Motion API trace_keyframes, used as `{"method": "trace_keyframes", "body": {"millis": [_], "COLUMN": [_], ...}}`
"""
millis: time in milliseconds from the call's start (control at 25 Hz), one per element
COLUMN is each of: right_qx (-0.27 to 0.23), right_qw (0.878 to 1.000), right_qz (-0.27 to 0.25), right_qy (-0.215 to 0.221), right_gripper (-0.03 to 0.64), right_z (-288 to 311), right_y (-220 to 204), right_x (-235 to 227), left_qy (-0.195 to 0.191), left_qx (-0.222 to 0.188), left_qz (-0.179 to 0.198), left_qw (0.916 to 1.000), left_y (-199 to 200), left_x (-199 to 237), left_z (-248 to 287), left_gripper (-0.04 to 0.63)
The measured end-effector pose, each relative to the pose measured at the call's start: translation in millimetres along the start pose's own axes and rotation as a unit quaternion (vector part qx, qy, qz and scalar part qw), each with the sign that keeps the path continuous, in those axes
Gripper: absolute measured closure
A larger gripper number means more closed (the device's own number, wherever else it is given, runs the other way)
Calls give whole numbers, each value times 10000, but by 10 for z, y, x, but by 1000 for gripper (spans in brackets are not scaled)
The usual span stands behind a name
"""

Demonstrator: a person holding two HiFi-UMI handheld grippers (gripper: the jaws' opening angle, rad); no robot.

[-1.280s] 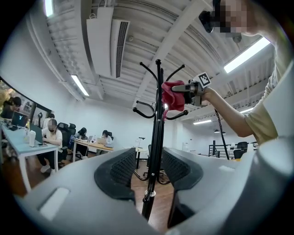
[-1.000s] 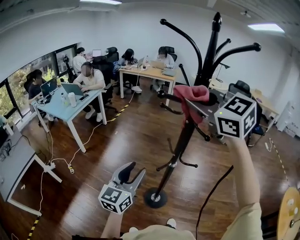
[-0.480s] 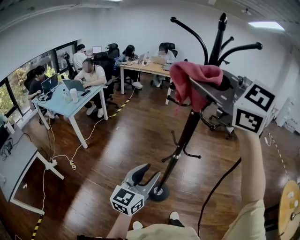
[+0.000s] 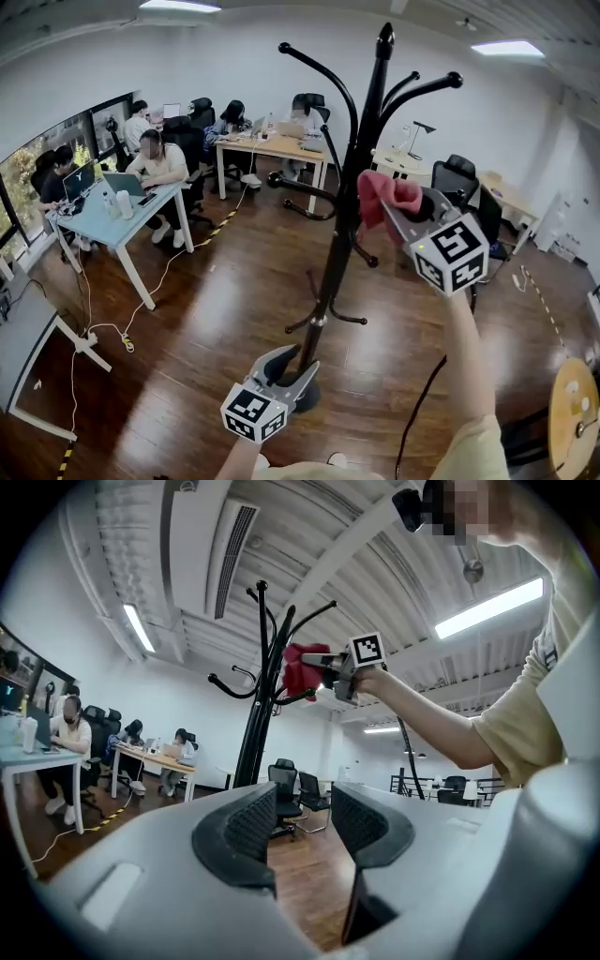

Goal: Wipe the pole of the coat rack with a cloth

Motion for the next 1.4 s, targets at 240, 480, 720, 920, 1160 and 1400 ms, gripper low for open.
{"method": "trace_keyframes", "body": {"millis": [240, 480, 720, 920, 1160, 1400], "right_qx": [1081, 1574, 1733, 1352, 16, -712], "right_qw": [9726, 9299, 9327, 9584, 9924, 9836], "right_qz": [-2050, -3210, -2893, -2115, -1103, -1647], "right_qy": [179, -870, -1276, -1358, -553, 173], "right_gripper": [571, 572, 572, 572, 571, 571], "right_z": [499, 258, -303, -675, -786, -79], "right_y": [-200, -93, -36, -60, 157, 599], "right_x": [383, 154, -347, -566, -412, -54], "left_qy": [290, 520, 334, 153, 51, 226], "left_qx": [-83, 46, 25, 139, 150, 132], "left_qz": [-14, -79, -59, -75, -22, 47], "left_qw": [9995, 9986, 9994, 9998, 9999, 9996], "left_y": [-9, -132, -72, -111, -81, 1], "left_x": [-197, -157, -273, -276, -330, -250], "left_z": [91, 153, 373, 517, 556, 400], "left_gripper": [420, 420, 420, 420, 420, 422]}}
Point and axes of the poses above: the fingertips, and each gripper's own axes: z forward along the fingers, x to its left, y out of its top, the point moved 10 cm from there along -z, backward along the fingers
